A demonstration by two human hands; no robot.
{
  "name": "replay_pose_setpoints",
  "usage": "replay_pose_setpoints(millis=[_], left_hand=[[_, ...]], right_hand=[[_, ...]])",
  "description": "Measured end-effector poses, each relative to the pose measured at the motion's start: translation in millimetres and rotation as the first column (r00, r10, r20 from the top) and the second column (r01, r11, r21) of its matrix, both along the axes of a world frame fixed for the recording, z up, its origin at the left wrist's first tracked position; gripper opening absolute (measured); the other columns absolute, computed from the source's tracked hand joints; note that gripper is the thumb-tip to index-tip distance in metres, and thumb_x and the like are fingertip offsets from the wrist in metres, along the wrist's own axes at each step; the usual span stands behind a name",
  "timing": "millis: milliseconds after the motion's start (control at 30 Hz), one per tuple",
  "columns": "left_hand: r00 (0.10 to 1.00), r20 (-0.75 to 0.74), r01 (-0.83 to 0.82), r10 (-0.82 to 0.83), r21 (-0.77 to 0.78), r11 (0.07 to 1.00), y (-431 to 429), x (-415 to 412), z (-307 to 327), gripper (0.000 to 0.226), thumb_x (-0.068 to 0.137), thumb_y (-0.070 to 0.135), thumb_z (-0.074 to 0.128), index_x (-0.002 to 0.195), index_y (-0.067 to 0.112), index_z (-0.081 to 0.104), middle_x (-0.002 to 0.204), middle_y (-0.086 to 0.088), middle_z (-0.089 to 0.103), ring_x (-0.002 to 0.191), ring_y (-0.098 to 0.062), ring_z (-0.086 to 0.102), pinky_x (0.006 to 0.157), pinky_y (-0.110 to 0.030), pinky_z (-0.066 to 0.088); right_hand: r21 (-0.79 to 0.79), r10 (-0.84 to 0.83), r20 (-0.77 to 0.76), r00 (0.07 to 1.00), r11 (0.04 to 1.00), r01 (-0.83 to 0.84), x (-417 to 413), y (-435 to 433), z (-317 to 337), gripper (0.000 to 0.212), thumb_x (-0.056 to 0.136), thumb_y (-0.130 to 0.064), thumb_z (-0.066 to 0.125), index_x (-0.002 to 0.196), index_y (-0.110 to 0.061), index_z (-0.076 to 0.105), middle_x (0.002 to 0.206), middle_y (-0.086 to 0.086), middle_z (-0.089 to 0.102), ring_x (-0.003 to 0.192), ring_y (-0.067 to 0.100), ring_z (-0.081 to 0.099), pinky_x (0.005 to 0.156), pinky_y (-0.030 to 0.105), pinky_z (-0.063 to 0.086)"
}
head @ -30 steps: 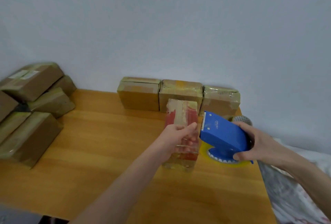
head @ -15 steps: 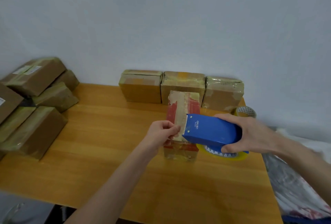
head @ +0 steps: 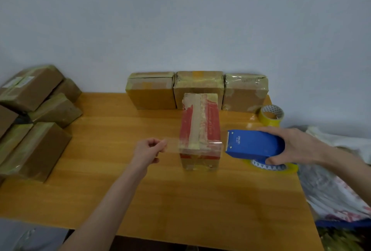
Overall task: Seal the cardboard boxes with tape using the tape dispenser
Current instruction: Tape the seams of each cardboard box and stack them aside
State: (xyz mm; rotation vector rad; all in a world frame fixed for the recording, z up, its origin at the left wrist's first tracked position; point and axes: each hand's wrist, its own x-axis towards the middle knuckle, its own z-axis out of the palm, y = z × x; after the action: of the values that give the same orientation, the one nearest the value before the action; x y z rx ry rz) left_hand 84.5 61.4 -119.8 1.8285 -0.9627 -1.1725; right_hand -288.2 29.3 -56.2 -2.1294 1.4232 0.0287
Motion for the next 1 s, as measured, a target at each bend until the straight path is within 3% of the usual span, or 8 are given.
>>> replay_pose_setpoints(millis=[300, 433, 600, 733, 867, 933, 1000], left_hand=[[1.000, -0.006, 0.001, -0.001, 0.053, 0.999, 1, -6, -17, 0.021, 0.090, 0.022, 0.067, 0.082, 0.003, 0.065, 0.070, -0.003, 0.056, 0.057, -0.012, 0.043, 0.047, -0.021, 0.043], [1.000, 0.026, -0.019, 0.018, 0.052, 0.998, -4, -7, -22, 0.022, 0.090, 0.024, 0.068, 0.075, 0.008, 0.062, 0.068, 0.000, 0.057, 0.057, -0.012, 0.045, 0.049, -0.023, 0.043], [1.000, 0.002, -0.018, 0.018, 0.090, 0.996, -11, -5, -24, 0.024, 0.090, 0.028, 0.067, 0.076, 0.009, 0.061, 0.069, 0.000, 0.056, 0.058, -0.013, 0.042, 0.049, -0.023, 0.042], [0.999, -0.036, -0.032, 0.037, 0.138, 0.990, -10, -13, -32, 0.024, 0.092, 0.025, 0.065, 0.074, 0.011, 0.058, 0.067, 0.001, 0.054, 0.055, -0.012, 0.037, 0.046, -0.022, 0.039], [0.999, -0.032, -0.025, 0.032, 0.184, 0.983, -10, -17, -38, 0.029, 0.091, 0.033, 0.064, 0.076, 0.009, 0.060, 0.074, -0.003, 0.057, 0.057, -0.013, 0.040, 0.048, -0.024, 0.042], [1.000, 0.009, -0.018, 0.016, 0.201, 0.979, -11, -16, -41, 0.032, 0.090, 0.037, 0.064, 0.086, 0.005, 0.065, 0.076, -0.006, 0.058, 0.058, -0.014, 0.044, 0.049, -0.025, 0.044], [0.991, 0.124, 0.009, -0.041, 0.246, 0.969, -13, -14, -41, 0.045, 0.091, 0.036, 0.064, 0.120, 0.003, 0.058, 0.078, -0.007, 0.058, 0.061, -0.014, 0.051, 0.047, -0.025, 0.046]], right_hand=[[0.048, -0.021, -0.030, 0.999, 0.999, 0.023, 2, -6, -19, 0.070, 0.071, -0.036, 0.080, 0.118, -0.057, 0.033, 0.103, -0.031, 0.052, 0.094, 0.005, 0.058, 0.085, 0.033, 0.052], [0.072, -0.040, -0.022, 0.999, 0.997, 0.042, 6, -8, -29, 0.063, 0.070, -0.037, 0.080, 0.109, -0.060, 0.035, 0.106, -0.026, 0.057, 0.097, 0.007, 0.059, 0.085, 0.036, 0.052], [0.076, -0.050, -0.037, 0.998, 0.996, 0.053, 12, -8, -37, 0.070, 0.067, -0.045, 0.078, 0.122, -0.054, 0.037, 0.108, -0.020, 0.060, 0.097, 0.008, 0.059, 0.080, 0.031, 0.052], [0.123, -0.064, -0.009, 0.998, 0.990, 0.065, 14, -8, -48, 0.073, 0.053, -0.062, 0.066, 0.120, -0.057, 0.037, 0.108, -0.019, 0.060, 0.097, 0.010, 0.060, 0.081, 0.038, 0.054], [0.134, -0.061, -0.003, 0.998, 0.989, 0.061, 13, -10, -52, 0.074, 0.055, -0.059, 0.068, 0.123, -0.053, 0.040, 0.107, -0.019, 0.059, 0.096, 0.008, 0.059, 0.081, 0.038, 0.054], [0.138, -0.056, 0.007, 0.998, 0.989, 0.055, 14, -9, -53, 0.071, 0.057, -0.055, 0.071, 0.121, -0.052, 0.040, 0.107, -0.018, 0.059, 0.097, 0.008, 0.058, 0.082, 0.037, 0.053], [0.131, -0.052, 0.012, 0.999, 0.990, 0.050, 14, -8, -53, 0.068, 0.064, -0.047, 0.075, 0.122, -0.049, 0.041, 0.108, -0.016, 0.059, 0.097, 0.008, 0.058, 0.082, 0.036, 0.053]])
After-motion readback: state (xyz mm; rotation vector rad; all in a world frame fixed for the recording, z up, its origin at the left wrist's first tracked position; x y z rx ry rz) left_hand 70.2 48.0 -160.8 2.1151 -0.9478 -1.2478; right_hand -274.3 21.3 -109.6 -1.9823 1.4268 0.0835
